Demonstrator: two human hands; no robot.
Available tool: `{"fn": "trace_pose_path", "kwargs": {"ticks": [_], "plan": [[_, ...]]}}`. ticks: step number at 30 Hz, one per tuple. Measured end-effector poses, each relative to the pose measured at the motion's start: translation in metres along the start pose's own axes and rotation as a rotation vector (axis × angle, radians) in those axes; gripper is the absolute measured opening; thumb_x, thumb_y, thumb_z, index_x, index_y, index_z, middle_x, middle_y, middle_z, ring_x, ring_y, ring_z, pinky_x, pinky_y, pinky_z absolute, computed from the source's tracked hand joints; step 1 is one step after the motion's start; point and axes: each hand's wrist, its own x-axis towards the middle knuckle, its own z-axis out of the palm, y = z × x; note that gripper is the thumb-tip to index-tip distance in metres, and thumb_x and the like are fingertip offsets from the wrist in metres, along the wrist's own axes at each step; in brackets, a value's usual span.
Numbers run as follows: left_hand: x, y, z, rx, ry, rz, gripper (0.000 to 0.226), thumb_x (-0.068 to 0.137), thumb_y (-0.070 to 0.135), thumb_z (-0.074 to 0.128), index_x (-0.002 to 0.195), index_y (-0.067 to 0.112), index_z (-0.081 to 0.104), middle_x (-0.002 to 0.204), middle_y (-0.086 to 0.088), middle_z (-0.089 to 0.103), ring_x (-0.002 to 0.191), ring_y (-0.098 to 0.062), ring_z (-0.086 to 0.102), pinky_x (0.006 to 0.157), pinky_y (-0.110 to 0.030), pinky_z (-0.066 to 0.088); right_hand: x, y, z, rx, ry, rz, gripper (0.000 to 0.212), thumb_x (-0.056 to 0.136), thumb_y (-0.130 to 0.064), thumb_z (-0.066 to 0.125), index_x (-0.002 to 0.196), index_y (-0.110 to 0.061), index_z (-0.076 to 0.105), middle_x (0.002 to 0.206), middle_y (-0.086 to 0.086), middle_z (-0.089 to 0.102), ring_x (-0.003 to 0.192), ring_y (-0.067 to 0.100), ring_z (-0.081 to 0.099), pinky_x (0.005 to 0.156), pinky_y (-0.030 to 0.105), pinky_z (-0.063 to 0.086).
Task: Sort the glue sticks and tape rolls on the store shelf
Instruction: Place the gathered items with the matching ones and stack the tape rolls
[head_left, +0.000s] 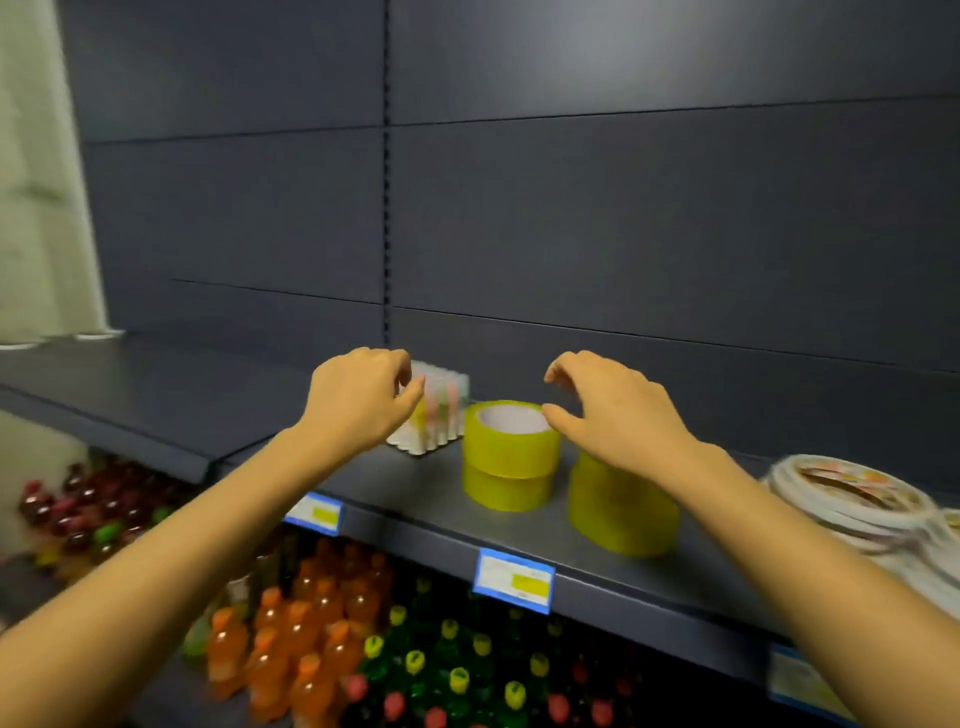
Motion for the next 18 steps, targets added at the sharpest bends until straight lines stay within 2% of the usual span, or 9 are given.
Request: {"fn": "trace_pose_path", "kwargs": {"ticks": [6, 10, 14, 18], "plan": [[-0.05, -0.124, -0.035, 0.122, -0.038, -0.197, 0.029, 0.092, 0.041, 0.046, 0.093, 0.017, 0.061, 0.097, 0.0, 0.068, 0.093, -0.023, 0.061, 0.067, -0.031, 0.042, 0.053, -0.11, 0.056, 0.087, -0.077, -0.176, 0.03, 0.091, -0.038, 0.049, 0.118, -0.026, 0.051, 0.119, -0.005, 0.055, 0.108, 0.021, 0.053, 0.076, 0.032, 0.041], [-0.084, -0.21, -0.064, 0.2, -0.042, -0.283, 0.028, 0.092, 0.042, 0.046, 0.092, 0.018, 0.06, 0.097, -0.001, 0.068, 0.091, -0.024, 0.062, 0.063, -0.029, 0.037, 0.086, -0.191, 0.088, 0.155, -0.158, -0.294, 0.033, 0.092, -0.039, 0.05, 0.121, -0.022, 0.05, 0.125, -0.002, 0.054, 0.112, 0.021, 0.053, 0.088, 0.036, 0.046], [-0.111, -0.292, -0.086, 0.28, -0.057, -0.333, 0.028, 0.091, 0.042, 0.046, 0.082, 0.017, 0.056, 0.091, -0.002, 0.068, 0.089, -0.025, 0.062, 0.06, -0.029, 0.036, 0.115, -0.274, 0.123, 0.232, -0.174, -0.313, 0.031, 0.093, -0.041, 0.048, 0.12, -0.026, 0.051, 0.123, -0.008, 0.055, 0.108, 0.017, 0.055, 0.082, 0.033, 0.046], [-0.13, -0.368, -0.097, 0.318, -0.104, -0.349, 0.029, 0.091, 0.042, 0.044, 0.088, 0.017, 0.058, 0.094, -0.001, 0.067, 0.089, -0.022, 0.063, 0.065, -0.031, 0.044, 0.138, -0.357, 0.167, 0.277, -0.228, -0.315, 0.031, 0.092, -0.041, 0.049, 0.12, -0.027, 0.051, 0.124, -0.008, 0.055, 0.11, 0.017, 0.054, 0.08, 0.031, 0.04]]}}
